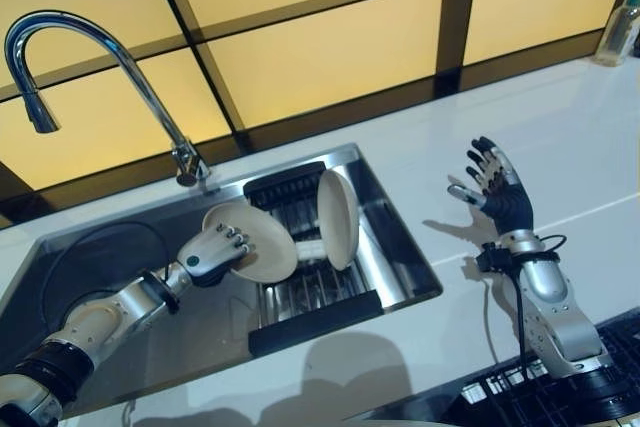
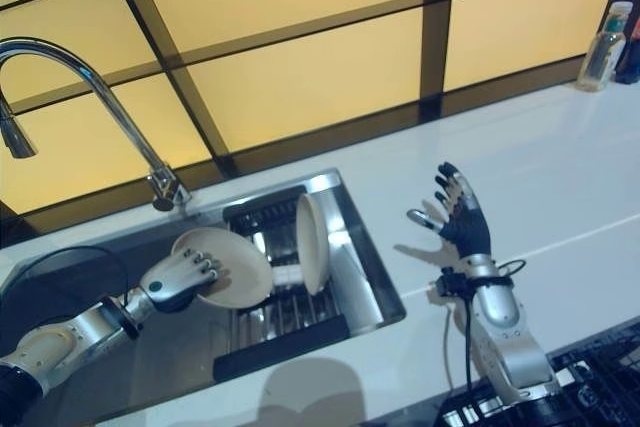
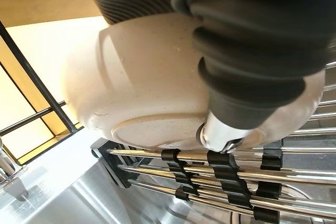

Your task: Pick up plates and place into dishwasher.

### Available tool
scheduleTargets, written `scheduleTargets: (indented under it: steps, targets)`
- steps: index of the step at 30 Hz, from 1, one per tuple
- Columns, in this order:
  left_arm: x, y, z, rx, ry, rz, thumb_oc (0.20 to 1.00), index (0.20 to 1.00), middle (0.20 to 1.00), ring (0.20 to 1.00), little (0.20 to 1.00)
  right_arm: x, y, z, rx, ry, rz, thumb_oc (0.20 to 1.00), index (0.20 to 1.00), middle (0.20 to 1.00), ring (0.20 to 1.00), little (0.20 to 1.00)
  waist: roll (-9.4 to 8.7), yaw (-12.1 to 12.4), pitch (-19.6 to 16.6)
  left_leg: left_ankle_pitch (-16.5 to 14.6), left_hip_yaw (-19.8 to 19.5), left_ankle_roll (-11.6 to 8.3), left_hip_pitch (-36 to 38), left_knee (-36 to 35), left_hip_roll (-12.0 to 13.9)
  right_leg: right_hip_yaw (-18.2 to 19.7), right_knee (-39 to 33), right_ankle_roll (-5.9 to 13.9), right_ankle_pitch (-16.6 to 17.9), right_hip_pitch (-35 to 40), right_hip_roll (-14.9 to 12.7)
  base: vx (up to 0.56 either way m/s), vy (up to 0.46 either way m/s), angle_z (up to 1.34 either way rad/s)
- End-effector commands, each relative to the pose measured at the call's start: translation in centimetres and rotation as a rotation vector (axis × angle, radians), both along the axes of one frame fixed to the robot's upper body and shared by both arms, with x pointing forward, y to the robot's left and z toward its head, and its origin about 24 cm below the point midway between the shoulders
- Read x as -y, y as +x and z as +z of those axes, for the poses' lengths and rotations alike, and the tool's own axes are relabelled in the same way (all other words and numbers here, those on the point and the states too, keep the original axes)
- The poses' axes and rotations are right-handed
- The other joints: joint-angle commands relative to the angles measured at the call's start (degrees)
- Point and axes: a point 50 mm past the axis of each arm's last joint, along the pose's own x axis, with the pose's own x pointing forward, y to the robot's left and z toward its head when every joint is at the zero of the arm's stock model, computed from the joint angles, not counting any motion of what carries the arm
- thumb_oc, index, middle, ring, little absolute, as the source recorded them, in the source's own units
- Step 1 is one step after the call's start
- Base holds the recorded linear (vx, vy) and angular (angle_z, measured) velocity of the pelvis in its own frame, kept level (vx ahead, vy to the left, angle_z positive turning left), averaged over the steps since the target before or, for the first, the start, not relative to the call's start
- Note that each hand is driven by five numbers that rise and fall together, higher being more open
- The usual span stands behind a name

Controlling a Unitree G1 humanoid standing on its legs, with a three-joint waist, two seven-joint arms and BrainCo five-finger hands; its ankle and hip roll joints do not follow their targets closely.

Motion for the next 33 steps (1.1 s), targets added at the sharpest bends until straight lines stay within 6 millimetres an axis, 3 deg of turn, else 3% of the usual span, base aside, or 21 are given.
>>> scheduleTargets:
  steps: [1,6,15,26,29,33]
  targets:
    - [-1.5,1.7,2.8,0.133,-0.038,0.074,0.2,0.2,0.2,0.2,0.2,0.0,-0.3,1.5,0.088,0.031,0.012,1.0,1.0,1.0,1.0,1.0,-3.05,0.8,-2.3,-8.2,-0.2,0.29,2.6,0.7,0.0,-1.8,-9.0,7.27,9.2,-3.9,-3.4,0.0,0.0,0.0]
    - [-2.2,1.8,3.8,0.19,-0.068,0.113,0.2,0.2,0.2,0.2,0.2,0.0,-0.2,1.6,0.096,0.035,0.003,1.0,1.0,1.0,1.0,1.0,-3.29,1.4,-2.6,-8.1,-0.6,0.18,2.6,0.5,0.0,-2.2,-9.2,7.07,9.2,-3.7,-3.3,-0.01,-0.008,0.0]
    - [-5.1,1.6,6.3,0.388,-0.301,0.31,0.2,0.2,0.2,0.2,0.2,0.4,-0.5,1.7,0.118,0.048,-0.033,1.0,1.0,1.0,1.0,1.0,-4.02,2.9,-3.3,-8.0,-1.0,-0.03,2.3,0.4,0.4,-3.1,-9.5,6.64,9.1,-3.5,-3.1,-0.04,-0.027,0.02]
    - [-5.8,1.4,9.1,0.526,-0.382,0.342,0.2,0.2,0.2,0.2,0.2,0.9,-0.3,2.9,0.165,0.036,-0.043,1.0,1.0,1.0,1.0,1.0,-4.61,4.1,-4.2,-7.9,-2.0,-0.47,2.1,0.4,0.8,-4.4,-9.6,6.23,8.8,-3.0,-3.2,-0.04,-0.013,0.06]
    - [-5.7,1.3,9.9,0.531,-0.526,0.344,0.2,0.2,0.2,0.2,0.2,0.8,-0.4,4.1,0.242,0.018,-0.057,1.0,1.0,1.0,1.0,1.0,-4.74,4.6,-4.4,-8.0,-2.4,-0.58,2.1,0.4,0.9,-4.8,-9.6,6.13,8.7,-2.9,-3.1,-0.04,-0.011,0.08]
    - [-3.9,1.3,10.8,0.428,-0.908,0.281,0.2,0.2,0.2,0.2,0.2,0.4,-0.3,5.7,0.331,-0.02,-0.081,1.0,1.0,1.0,1.0,1.0,-5.24,5.6,-4.8,-8.2,-3.1,-0.61,2.0,0.4,1.0,-5.0,-9.7,5.87,8.3,-2.7,-2.8,-0.04,-0.014,0.1]
